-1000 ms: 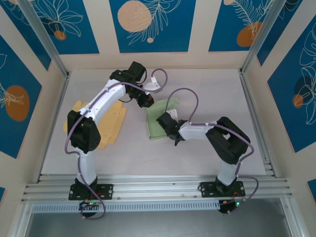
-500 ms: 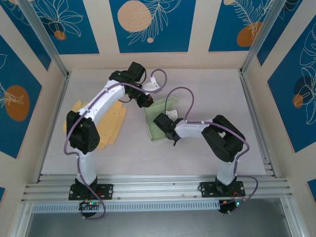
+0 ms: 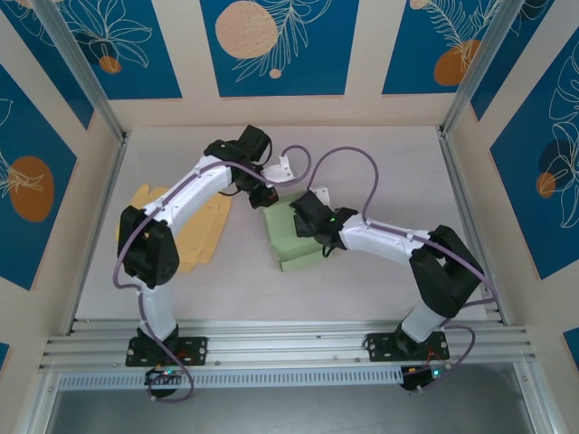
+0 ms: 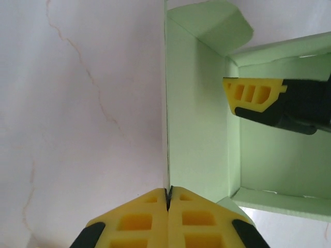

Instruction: Fold the paper box

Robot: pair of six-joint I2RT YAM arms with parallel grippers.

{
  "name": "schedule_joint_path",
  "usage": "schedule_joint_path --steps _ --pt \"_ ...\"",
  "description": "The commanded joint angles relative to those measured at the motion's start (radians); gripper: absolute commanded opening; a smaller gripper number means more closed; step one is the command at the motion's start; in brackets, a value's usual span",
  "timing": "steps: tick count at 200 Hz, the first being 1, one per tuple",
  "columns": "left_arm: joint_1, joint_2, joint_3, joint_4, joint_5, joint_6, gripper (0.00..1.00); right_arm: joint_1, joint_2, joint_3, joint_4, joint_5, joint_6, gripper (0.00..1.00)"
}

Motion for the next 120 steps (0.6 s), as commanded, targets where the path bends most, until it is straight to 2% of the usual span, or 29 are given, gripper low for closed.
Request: schedule_joint_path --steps 1,37,53,69,96,120 --pt "-0.011 -0.078 -0.023 0.057 -0.011 0.051 0.02 -0.017 -0.073 -0.032 0.027 -0.070 0.002 0.87" --pt "-0.027 -0.108 -0.041 0.099 -0.007 0.089 0.03 -0.046 -0.219 -0.102 0.067 -0.193 -0.026 0.86" --pt "-0.035 -0.111 -0.055 0.119 -0.018 0.106 0.05 -0.081 -0.295 -0.130 0.075 -0.294 -0.032 0.86" --pt "-0.036 -0.100 -0.060 0.126 -0.023 0.110 0.11 -0.129 -0.367 -0.148 0.053 -0.358 -0.011 0.86" --pt "-0.036 -0.081 -0.061 0.124 -0.046 0.123 0.12 -0.225 -0.450 -0.142 -0.012 -0.427 0.011 0.82" --pt "-0.037 -0.072 -0.065 0.138 -0.047 0.136 0.13 -0.321 -0.460 -0.109 -0.048 -0.545 -0.004 0.76"
